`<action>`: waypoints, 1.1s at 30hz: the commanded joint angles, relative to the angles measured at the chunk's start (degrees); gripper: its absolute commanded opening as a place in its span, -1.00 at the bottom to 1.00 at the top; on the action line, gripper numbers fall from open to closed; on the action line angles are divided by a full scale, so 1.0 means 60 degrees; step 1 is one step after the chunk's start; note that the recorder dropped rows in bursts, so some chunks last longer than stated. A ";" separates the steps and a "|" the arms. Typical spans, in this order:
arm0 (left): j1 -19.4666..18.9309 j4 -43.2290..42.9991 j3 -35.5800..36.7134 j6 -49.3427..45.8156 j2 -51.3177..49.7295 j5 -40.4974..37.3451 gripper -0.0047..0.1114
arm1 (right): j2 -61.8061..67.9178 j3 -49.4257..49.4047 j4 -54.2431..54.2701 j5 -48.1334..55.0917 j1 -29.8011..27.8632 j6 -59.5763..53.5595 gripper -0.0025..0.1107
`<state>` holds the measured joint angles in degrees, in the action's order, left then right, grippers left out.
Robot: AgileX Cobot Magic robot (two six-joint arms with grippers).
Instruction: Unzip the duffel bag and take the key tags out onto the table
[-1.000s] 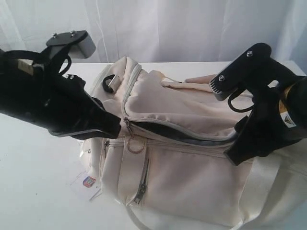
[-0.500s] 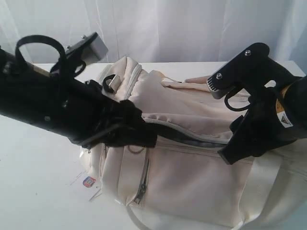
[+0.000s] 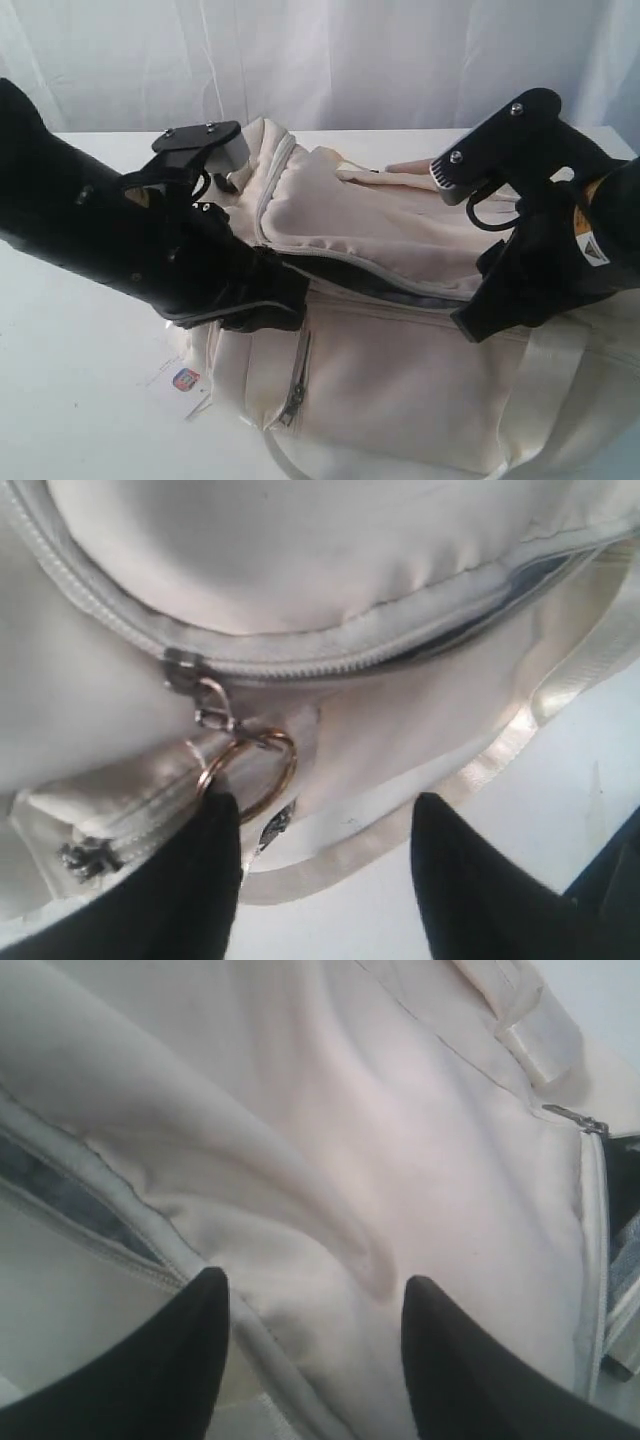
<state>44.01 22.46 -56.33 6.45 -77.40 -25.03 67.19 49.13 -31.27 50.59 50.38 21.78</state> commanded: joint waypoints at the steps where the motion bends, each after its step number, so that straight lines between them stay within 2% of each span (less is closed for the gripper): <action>1: 0.0227 -0.0905 -0.0127 0.0403 0.0954 -0.0221 -0.47 | -0.0070 0.0053 -0.0013 -0.0155 -0.0024 0.0088 -0.08; 3: 0.0243 -0.1307 -0.0551 0.0403 0.1527 -0.0284 -0.87 | -0.0070 0.0053 -0.0013 -0.0155 -0.0024 0.0088 -0.08; 4: 0.0311 -0.1804 -0.0738 0.0536 0.1756 -0.0412 -0.92 | -0.0070 0.0053 -0.0013 -0.0155 -0.0024 0.0088 -0.08; 5: 0.0450 -0.2730 -0.1006 0.1362 0.1945 -0.1021 -0.92 | -0.0070 0.0053 0.0005 -0.0165 -0.0024 0.0088 -0.08; 6: 0.0635 -0.4343 -0.1168 0.2484 0.1993 -0.1894 -0.92 | -0.0070 0.0053 0.0005 -0.0165 -0.0024 0.0088 -0.08; 7: 0.0946 -0.6491 -0.1190 0.4325 0.1993 -0.3268 -0.92 | -0.0070 0.0053 0.0005 -0.0248 -0.0024 0.0088 -0.08; 9: 0.2025 -0.8769 -0.1069 0.6777 0.2009 -0.4923 -0.92 | -0.0070 0.0053 0.0005 -0.0290 -0.0024 0.0173 -0.08; 13: 0.3811 -0.9895 -0.1037 0.8545 0.1626 -0.3966 -0.92 | -0.0070 0.0053 0.0005 -0.0488 -0.0024 0.0195 -0.08; 16: 0.4329 -1.1410 -0.1037 1.0096 0.1008 -0.4568 -0.92 | -0.0070 0.0053 0.0005 -0.0512 -0.0024 0.0195 -0.08; 18: 0.4373 -1.1668 -0.1037 1.0542 0.0707 -0.4612 -0.92 | -0.0070 0.0053 0.0005 -0.0492 -0.0024 0.0195 -0.08; 24: 0.4373 -1.1668 -0.1037 1.0504 0.0099 -0.3525 -0.92 | -0.0070 0.0053 0.0072 -0.0491 -0.0024 0.0195 -0.08; 29: 0.4373 -1.1655 -0.1037 1.0504 -0.0191 -0.3327 -0.91 | -0.0070 0.0053 0.0098 -0.0491 -0.0024 0.0195 -0.08; 32: 0.4303 -1.1628 -0.1037 1.0504 -0.0228 -0.3321 -0.76 | -0.0070 0.0053 0.0121 -0.0491 -0.0024 0.0195 -0.08; 33: 0.4306 -1.1590 -0.1037 1.0598 -0.0228 -0.3321 -0.64 | -0.0070 0.0053 0.0147 -0.0491 -0.0024 0.0195 -0.08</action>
<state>69.96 -46.54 -62.75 68.75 -79.00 -44.58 67.19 49.13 -30.59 47.76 50.38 22.48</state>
